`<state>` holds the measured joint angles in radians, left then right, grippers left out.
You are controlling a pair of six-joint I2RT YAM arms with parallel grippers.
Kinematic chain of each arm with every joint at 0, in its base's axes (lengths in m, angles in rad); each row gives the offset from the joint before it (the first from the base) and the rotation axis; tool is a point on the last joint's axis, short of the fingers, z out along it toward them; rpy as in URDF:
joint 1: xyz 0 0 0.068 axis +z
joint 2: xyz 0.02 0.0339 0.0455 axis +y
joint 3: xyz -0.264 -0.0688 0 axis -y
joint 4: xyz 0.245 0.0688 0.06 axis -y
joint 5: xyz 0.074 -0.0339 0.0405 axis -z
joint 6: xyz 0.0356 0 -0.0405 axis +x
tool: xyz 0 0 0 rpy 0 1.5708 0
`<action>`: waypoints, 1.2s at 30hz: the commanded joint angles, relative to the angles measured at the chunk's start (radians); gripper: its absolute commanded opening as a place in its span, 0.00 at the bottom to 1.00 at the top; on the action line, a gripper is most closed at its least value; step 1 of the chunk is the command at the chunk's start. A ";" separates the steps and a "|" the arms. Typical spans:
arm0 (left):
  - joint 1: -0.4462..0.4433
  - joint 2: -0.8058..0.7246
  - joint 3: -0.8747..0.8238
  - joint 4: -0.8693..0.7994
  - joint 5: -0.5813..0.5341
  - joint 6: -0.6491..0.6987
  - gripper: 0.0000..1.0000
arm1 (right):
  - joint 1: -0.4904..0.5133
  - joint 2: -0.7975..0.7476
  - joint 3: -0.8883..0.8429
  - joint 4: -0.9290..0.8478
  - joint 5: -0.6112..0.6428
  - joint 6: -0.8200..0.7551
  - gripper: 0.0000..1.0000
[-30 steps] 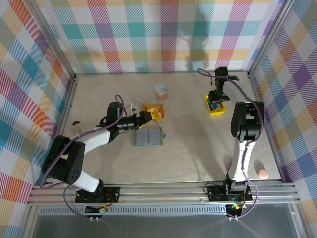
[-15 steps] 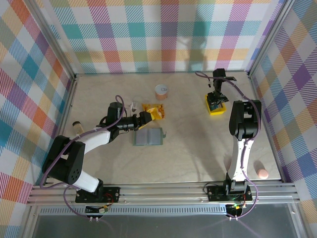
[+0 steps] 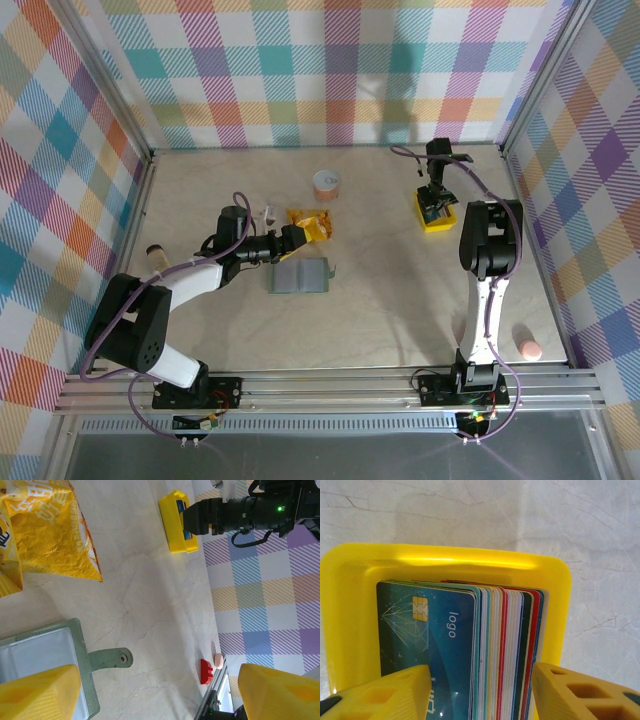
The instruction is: Put the credit cards into the card holder
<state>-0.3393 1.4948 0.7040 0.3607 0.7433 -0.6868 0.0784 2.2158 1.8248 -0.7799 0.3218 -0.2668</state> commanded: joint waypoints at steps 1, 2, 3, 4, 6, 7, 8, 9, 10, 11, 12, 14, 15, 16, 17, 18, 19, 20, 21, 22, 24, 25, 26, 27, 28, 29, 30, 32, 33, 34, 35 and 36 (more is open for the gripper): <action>-0.009 -0.033 0.021 -0.023 0.016 0.021 0.82 | 0.005 0.025 0.028 -0.018 0.019 -0.006 0.52; -0.009 -0.035 0.021 -0.025 0.016 0.023 0.82 | 0.004 0.026 0.028 -0.016 0.024 -0.004 0.50; -0.009 -0.037 0.023 -0.029 0.016 0.026 0.81 | 0.004 0.026 0.028 -0.013 0.028 -0.002 0.48; -0.009 -0.038 0.023 -0.031 0.016 0.027 0.81 | 0.004 0.024 0.028 -0.012 0.029 0.000 0.46; -0.009 -0.041 0.023 -0.037 0.014 0.030 0.81 | 0.005 0.020 0.025 -0.003 0.029 0.001 0.40; -0.009 -0.041 0.023 -0.039 0.014 0.032 0.81 | 0.004 0.017 0.024 0.000 0.029 0.001 0.37; -0.009 -0.042 0.021 -0.039 0.014 0.032 0.81 | 0.004 0.016 0.024 0.003 0.028 0.003 0.35; -0.009 -0.042 0.021 -0.039 0.013 0.032 0.81 | 0.004 0.013 0.024 0.007 0.029 0.004 0.33; -0.009 -0.042 0.019 -0.039 0.013 0.033 0.81 | 0.004 0.012 0.026 0.008 0.028 0.005 0.30; -0.009 -0.042 0.020 -0.039 0.013 0.032 0.81 | 0.004 0.013 0.027 0.011 0.029 0.006 0.29; -0.009 -0.042 0.020 -0.039 0.013 0.032 0.81 | 0.004 0.011 0.027 0.014 0.030 0.008 0.27; -0.009 -0.042 0.020 -0.040 0.013 0.032 0.80 | 0.004 0.007 0.028 0.020 0.033 0.009 0.24; -0.009 -0.042 0.020 -0.040 0.013 0.032 0.80 | 0.004 0.006 0.029 0.022 0.035 0.009 0.23; -0.009 -0.042 0.020 -0.042 0.013 0.033 0.80 | 0.004 0.004 0.031 0.026 0.036 0.011 0.21; -0.009 -0.042 0.022 -0.042 0.013 0.032 0.80 | 0.003 0.003 0.031 0.028 0.037 0.011 0.19; -0.009 -0.041 0.023 -0.043 0.012 0.032 0.80 | 0.003 0.001 0.031 0.031 0.039 0.009 0.17; -0.009 -0.042 0.023 -0.043 0.012 0.033 0.80 | 0.003 -0.001 0.033 0.034 0.042 0.009 0.16; -0.009 -0.042 0.022 -0.043 0.013 0.032 0.80 | 0.003 -0.002 0.034 0.036 0.043 0.009 0.15; -0.009 -0.041 0.023 -0.041 0.013 0.032 0.80 | 0.004 -0.005 0.033 0.038 0.044 0.010 0.13; -0.009 -0.039 0.022 -0.042 0.013 0.032 0.80 | 0.004 -0.009 0.031 0.041 0.043 0.010 0.12; -0.010 -0.039 0.023 -0.040 0.013 0.030 0.79 | 0.004 -0.017 0.032 0.044 0.035 0.012 0.10; -0.010 -0.038 0.023 -0.040 0.013 0.030 0.79 | 0.004 -0.022 0.029 0.044 0.028 0.015 0.09; -0.012 -0.038 0.023 -0.040 0.013 0.031 0.79 | 0.004 -0.027 0.026 0.044 0.020 0.015 0.08; -0.012 -0.038 0.023 -0.039 0.012 0.029 0.79 | 0.005 -0.035 0.020 0.045 0.010 0.016 0.07; -0.012 -0.038 0.023 -0.039 0.012 0.029 0.79 | 0.006 -0.043 0.011 0.049 -0.004 0.018 0.06; -0.013 -0.036 0.024 -0.039 0.012 0.029 0.79 | 0.006 -0.050 0.004 0.054 -0.010 0.018 0.05; -0.013 -0.036 0.025 -0.037 0.012 0.028 0.79 | 0.006 -0.058 -0.006 0.059 -0.018 0.019 0.04; -0.015 -0.036 0.025 -0.037 0.013 0.027 0.79 | 0.006 -0.068 -0.018 0.062 -0.031 0.023 0.02; -0.017 -0.035 0.028 -0.036 0.011 0.027 0.78 | 0.006 -0.071 -0.023 0.060 -0.037 0.025 0.01; -0.017 -0.035 0.028 -0.035 0.011 0.027 0.78 | 0.006 -0.074 -0.028 0.061 -0.044 0.027 0.00; -0.018 -0.033 0.027 -0.035 0.011 0.026 0.78 | 0.006 -0.076 -0.031 0.061 -0.050 0.028 0.00; -0.019 -0.031 0.027 -0.035 0.011 0.026 0.78 | 0.006 -0.079 -0.036 0.060 -0.055 0.030 0.00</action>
<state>-0.3435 1.4818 0.7040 0.3161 0.7433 -0.6788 0.0795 2.1708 1.8099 -0.7216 0.2962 -0.2523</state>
